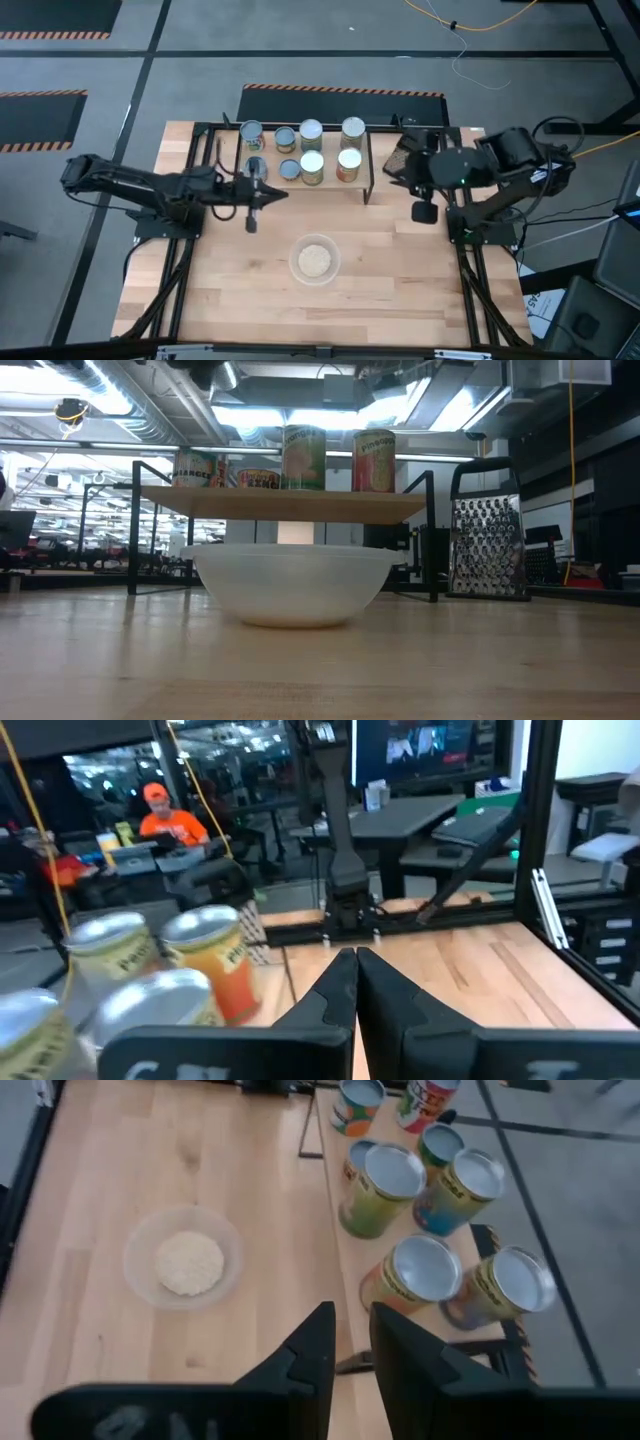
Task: Pick and place cans onto a shelf
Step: Return to Home Position
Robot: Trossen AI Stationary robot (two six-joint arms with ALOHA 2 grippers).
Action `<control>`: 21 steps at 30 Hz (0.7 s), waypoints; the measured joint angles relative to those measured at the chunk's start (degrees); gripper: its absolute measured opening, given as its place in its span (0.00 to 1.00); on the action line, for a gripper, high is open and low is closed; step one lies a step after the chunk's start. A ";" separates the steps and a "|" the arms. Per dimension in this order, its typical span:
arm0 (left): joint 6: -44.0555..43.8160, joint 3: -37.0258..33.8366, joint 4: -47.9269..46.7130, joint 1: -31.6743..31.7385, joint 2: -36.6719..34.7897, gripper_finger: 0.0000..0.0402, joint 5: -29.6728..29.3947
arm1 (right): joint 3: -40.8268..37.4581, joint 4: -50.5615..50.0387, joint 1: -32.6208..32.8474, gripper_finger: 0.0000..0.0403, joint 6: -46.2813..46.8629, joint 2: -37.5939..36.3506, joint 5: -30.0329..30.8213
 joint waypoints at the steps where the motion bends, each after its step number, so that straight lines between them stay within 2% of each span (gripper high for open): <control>1: 0.31 0.02 -1.15 0.04 -1.54 0.00 0.01 | -0.18 -0.39 0.79 0.18 0.43 -0.03 1.05; 5: 0.73 0.02 -9.05 -0.08 -8.39 0.00 -0.15 | -5.74 1.67 3.04 0.18 1.13 -1.56 4.12; 10: 0.51 0.00 -18.30 -0.14 -16.24 0.00 -0.70 | -19.34 10.35 3.19 0.18 1.73 -6.58 4.24; 14: 0.37 0.00 -24.31 -0.14 -21.82 0.00 -2.66 | -30.56 19.52 3.19 0.18 1.81 -12.47 2.07; 21: -2.64 -0.56 -32.10 -0.14 -28.80 0.00 -2.66 | -47.17 34.22 3.08 0.18 1.71 -23.94 -1.20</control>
